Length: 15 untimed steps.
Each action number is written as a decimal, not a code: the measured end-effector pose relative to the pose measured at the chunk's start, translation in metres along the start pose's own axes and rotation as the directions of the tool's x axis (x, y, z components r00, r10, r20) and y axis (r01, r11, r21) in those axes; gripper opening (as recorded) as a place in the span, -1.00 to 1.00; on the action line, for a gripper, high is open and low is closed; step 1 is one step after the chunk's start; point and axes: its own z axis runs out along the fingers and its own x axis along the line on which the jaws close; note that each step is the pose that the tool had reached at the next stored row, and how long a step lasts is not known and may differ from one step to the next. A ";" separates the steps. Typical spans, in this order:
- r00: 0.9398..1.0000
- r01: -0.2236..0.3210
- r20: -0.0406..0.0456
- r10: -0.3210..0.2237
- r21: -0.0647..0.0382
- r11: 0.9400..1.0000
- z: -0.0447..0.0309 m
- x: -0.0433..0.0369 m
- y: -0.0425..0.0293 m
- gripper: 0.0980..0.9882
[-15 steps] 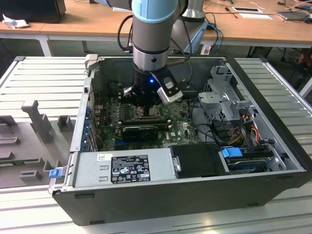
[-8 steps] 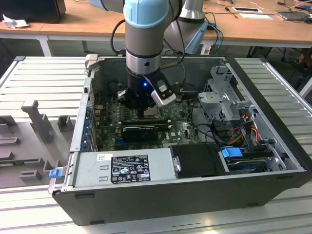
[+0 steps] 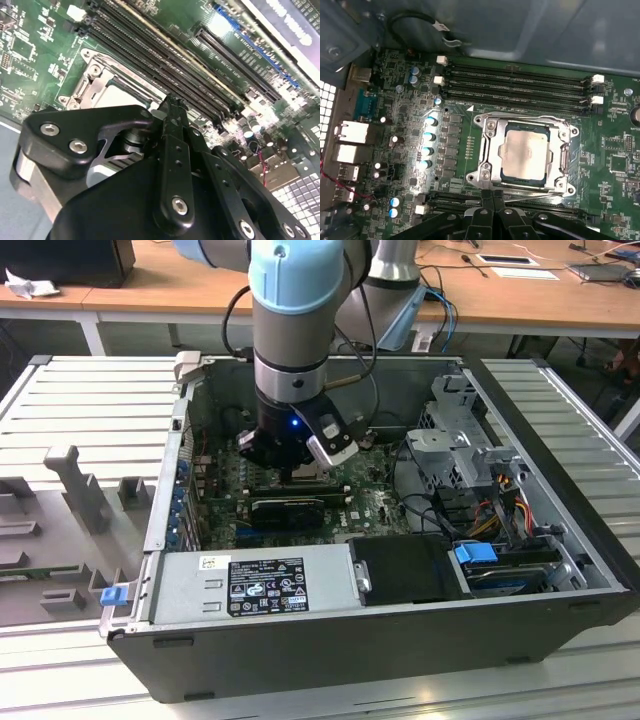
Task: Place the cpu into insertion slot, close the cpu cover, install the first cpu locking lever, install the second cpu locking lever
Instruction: 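Install the second cpu locking lever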
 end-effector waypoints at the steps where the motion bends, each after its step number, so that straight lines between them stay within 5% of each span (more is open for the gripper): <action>1: 1.000 0.000 0.000 0.000 -0.002 1.000 0.0000 0.0017 -0.0003 -0.98; 7: 1.000 0.000 0.003 0.000 -0.026 1.000 0.0061 0.0101 -0.0023 -0.98; 15: 1.000 0.001 0.006 0.000 -0.047 0.999 0.0156 0.0110 -0.0041 -0.98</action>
